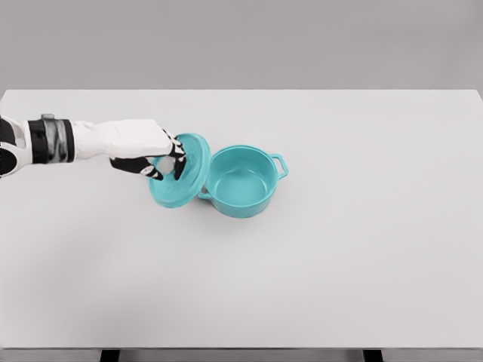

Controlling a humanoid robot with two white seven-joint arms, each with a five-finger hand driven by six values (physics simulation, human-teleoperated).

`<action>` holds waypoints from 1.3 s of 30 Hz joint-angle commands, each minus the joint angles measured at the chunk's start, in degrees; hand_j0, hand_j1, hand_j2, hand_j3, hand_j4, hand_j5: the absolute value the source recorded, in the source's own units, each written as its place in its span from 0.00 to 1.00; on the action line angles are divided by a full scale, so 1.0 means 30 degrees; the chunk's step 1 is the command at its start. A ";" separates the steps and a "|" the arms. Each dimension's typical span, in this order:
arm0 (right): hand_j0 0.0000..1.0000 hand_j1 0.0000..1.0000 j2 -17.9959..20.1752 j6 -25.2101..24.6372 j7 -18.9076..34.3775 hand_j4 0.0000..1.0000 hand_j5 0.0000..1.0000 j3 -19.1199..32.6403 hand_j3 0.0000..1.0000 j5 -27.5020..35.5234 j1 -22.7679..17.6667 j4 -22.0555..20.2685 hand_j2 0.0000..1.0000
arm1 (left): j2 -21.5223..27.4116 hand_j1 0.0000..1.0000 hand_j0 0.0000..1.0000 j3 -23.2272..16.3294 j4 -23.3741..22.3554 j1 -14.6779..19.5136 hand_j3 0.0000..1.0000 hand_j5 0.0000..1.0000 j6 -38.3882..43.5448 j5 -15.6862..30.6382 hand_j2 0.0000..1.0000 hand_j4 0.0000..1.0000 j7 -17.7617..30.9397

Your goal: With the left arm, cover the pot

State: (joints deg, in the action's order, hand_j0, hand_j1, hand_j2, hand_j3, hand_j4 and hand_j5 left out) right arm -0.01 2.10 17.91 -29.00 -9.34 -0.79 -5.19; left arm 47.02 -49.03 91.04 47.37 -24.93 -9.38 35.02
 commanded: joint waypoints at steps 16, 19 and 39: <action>1.00 1.00 0.0002 0.0002 0.0006 1.00 1.00 -0.0003 1.00 0.0007 0.0000 0.0001 1.00 | -0.2607 0.38 0.38 -0.2728 -0.1108 0.2637 0.38 0.38 0.2275 -0.0036 0.38 0.38 -0.0007; 1.00 1.00 0.0002 0.0002 0.0006 1.00 1.00 -0.0003 1.00 0.0007 0.0000 0.0001 1.00 | -0.3397 0.38 0.38 -0.3284 -0.2045 0.3047 0.38 0.38 0.2246 -0.0095 0.38 0.38 -0.0007; 1.00 1.00 0.0002 0.0002 0.0006 1.00 1.00 -0.0003 1.00 0.0007 0.0000 0.0001 1.00 | -0.3780 0.54 0.54 -0.4046 -0.1929 0.3194 0.54 0.54 0.2041 -0.0066 0.54 0.54 -0.0007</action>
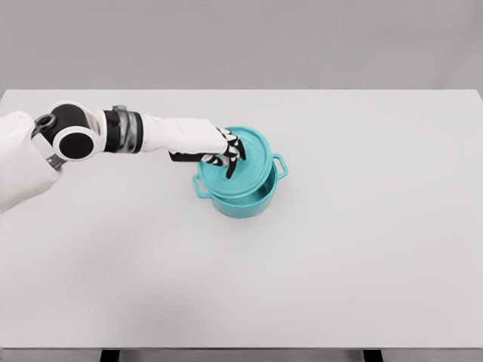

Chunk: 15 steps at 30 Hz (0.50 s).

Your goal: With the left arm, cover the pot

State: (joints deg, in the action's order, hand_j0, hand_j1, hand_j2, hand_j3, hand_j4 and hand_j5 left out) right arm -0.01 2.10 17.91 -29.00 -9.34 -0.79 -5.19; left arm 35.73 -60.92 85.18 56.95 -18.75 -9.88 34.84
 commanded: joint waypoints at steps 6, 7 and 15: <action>1.00 1.00 0.0002 0.0003 0.0006 1.00 1.00 -0.0003 1.00 0.0007 0.0000 0.0001 1.00 | -0.0014 0.73 0.73 -0.0259 0.0113 0.0000 0.73 0.73 -0.0078 0.0099 0.73 0.73 0.0055; 1.00 1.00 0.0002 0.0003 0.0006 1.00 1.00 -0.0003 1.00 0.0007 0.0000 0.0001 1.00 | -0.0014 0.75 0.75 -0.0289 0.0113 0.0000 0.75 0.75 -0.0078 0.0099 0.75 0.75 0.0055; 1.00 1.00 0.0002 0.0003 0.0006 1.00 1.00 -0.0003 1.00 0.0007 0.0000 0.0001 1.00 | -0.0160 0.87 0.87 -0.0318 0.0113 0.0000 0.87 0.87 -0.0107 0.0099 0.87 0.87 0.0055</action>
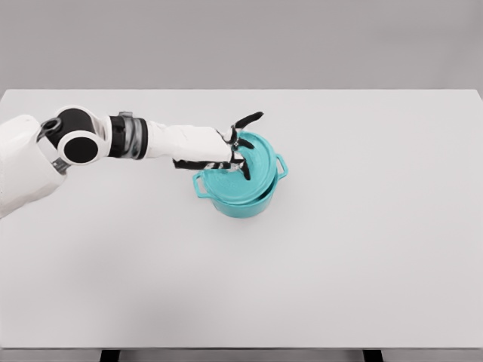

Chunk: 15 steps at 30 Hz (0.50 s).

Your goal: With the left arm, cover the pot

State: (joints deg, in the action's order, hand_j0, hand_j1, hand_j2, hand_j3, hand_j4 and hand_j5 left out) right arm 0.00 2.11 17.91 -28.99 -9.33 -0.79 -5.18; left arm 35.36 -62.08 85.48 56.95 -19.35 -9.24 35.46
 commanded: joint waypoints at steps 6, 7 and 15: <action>1.00 1.00 0.0001 0.0001 0.0006 1.00 1.00 -0.0004 1.00 0.0006 0.0000 -0.0001 1.00 | -0.0038 0.99 0.99 0.0038 0.0129 0.0029 0.99 0.99 0.0091 -0.0113 0.99 0.99 -0.0152; 1.00 1.00 0.0001 0.0001 0.0006 1.00 1.00 -0.0004 1.00 0.0006 0.0000 -0.0001 1.00 | -0.0038 1.00 1.00 0.0038 0.0129 0.0029 1.00 1.00 0.0091 -0.0113 1.00 1.00 -0.0152; 1.00 1.00 0.0001 0.0001 0.0006 1.00 1.00 -0.0004 1.00 0.0006 0.0000 -0.0001 1.00 | -0.0038 1.00 1.00 0.0038 0.0129 0.0029 1.00 1.00 -0.0319 -0.0113 1.00 1.00 -0.0152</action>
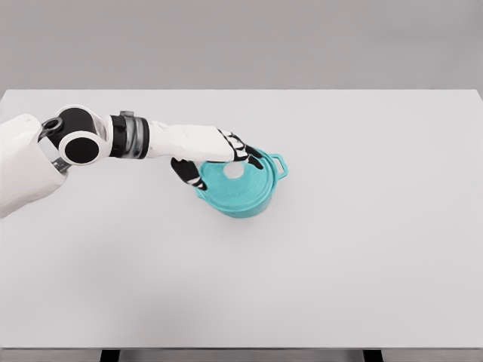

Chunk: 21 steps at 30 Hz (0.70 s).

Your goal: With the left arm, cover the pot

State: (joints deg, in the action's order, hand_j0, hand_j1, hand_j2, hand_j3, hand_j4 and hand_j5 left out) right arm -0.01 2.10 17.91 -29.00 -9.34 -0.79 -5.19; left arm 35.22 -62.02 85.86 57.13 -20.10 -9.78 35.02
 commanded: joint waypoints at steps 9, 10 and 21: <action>1.00 1.00 0.0002 0.0003 0.0006 1.00 1.00 -0.0003 1.00 0.0007 0.0000 0.0001 1.00 | 0.0007 1.00 1.00 0.0047 0.0004 0.0263 1.00 1.00 -0.0038 0.0126 1.00 1.00 -0.0008; 1.00 1.00 0.0002 0.0003 0.0006 1.00 1.00 -0.0003 1.00 0.0007 0.0000 0.0001 1.00 | -0.0023 1.00 1.00 0.0047 -0.0025 0.0352 1.00 1.00 -0.0009 0.0126 1.00 1.00 -0.0008; 1.00 1.00 0.0002 0.0003 0.0006 1.00 1.00 -0.0003 1.00 0.0007 0.0000 0.0001 1.00 | 0.4253 1.00 1.00 0.0339 -0.0201 0.1407 1.00 1.00 -0.1034 0.0155 1.00 1.00 -0.0008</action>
State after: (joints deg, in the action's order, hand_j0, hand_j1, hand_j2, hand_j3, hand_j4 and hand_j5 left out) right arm -0.01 2.10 17.91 -29.00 -9.34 -0.79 -5.19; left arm 43.23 -61.35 85.56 61.17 -22.60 -9.44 35.02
